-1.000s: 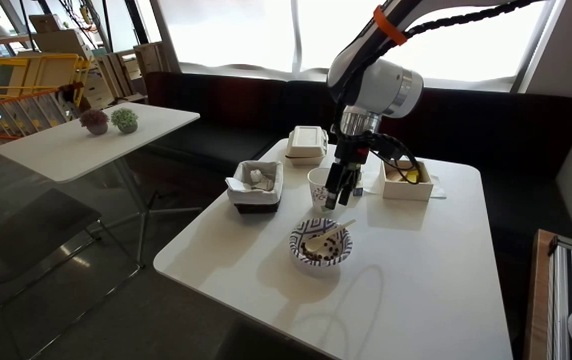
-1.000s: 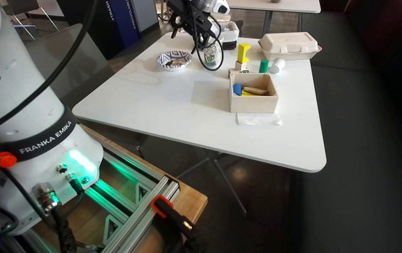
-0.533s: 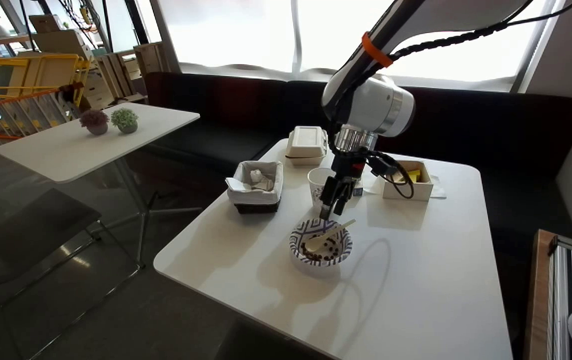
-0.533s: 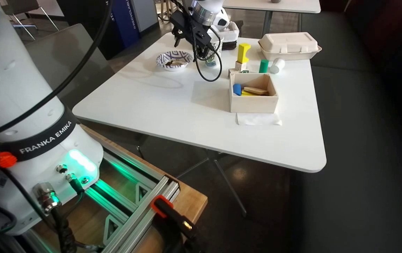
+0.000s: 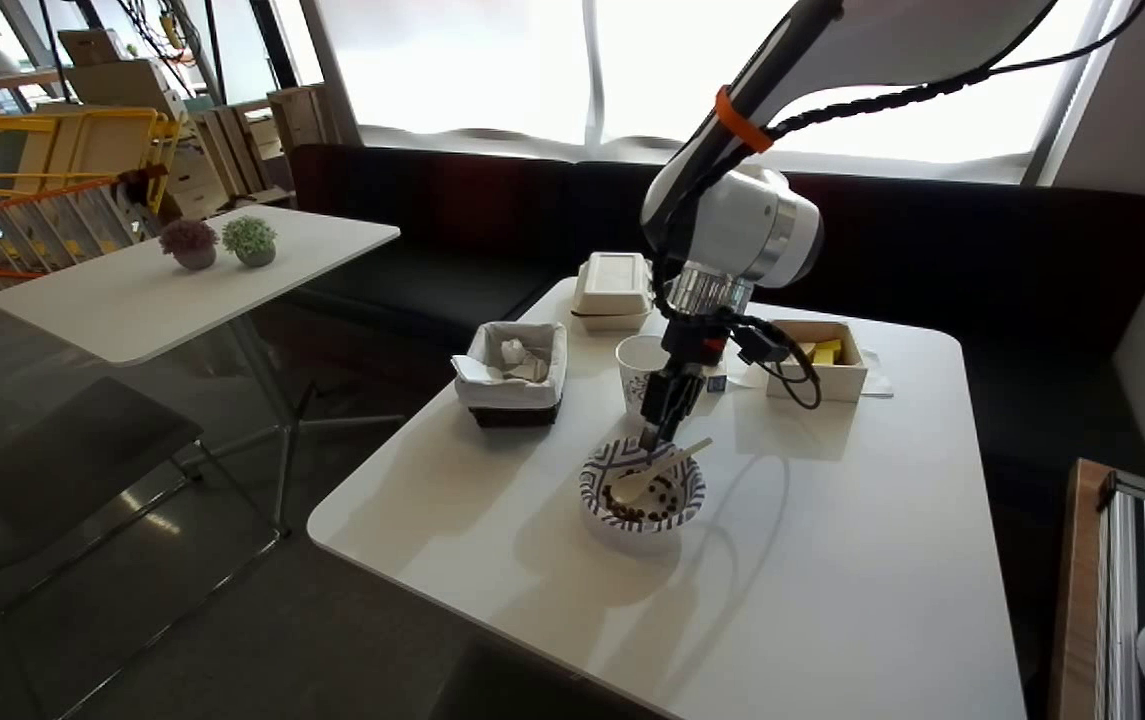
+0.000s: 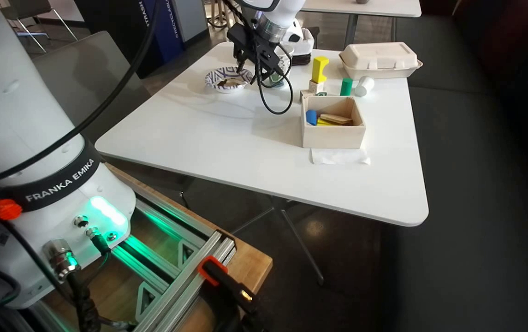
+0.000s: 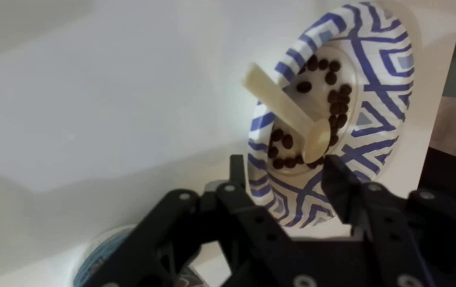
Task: Pick up the spoon and scoop some of the contents from the bowl and pour them in the cup
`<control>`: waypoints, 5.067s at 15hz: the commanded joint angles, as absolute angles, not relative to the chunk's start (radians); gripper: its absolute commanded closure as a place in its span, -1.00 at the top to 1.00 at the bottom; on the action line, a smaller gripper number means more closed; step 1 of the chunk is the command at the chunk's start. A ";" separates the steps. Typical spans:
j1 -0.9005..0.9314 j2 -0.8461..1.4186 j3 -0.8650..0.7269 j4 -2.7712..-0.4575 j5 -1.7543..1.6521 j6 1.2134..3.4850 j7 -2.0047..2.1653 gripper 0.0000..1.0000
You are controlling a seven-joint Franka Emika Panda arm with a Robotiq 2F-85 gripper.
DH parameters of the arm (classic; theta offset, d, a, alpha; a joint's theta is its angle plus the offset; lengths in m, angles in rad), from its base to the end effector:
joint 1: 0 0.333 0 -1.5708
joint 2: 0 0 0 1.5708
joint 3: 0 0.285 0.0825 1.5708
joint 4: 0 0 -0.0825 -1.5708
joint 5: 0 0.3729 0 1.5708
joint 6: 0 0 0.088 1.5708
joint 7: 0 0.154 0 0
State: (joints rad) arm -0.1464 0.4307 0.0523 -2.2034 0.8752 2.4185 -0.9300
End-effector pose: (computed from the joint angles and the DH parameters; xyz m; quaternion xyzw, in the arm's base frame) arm 0.5124 -0.0182 0.1097 -0.9606 -0.0469 -0.0373 0.2713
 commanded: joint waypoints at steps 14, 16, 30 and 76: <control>-0.141 0.418 0.063 -2.220 0.886 2.437 -0.917 -0.99; -0.120 0.395 0.054 -2.237 0.862 2.457 -0.883 -0.99; -0.070 0.255 0.037 -2.324 0.537 2.500 -0.486 -0.99; -0.213 0.405 0.033 -2.250 0.961 2.368 -1.061 -0.99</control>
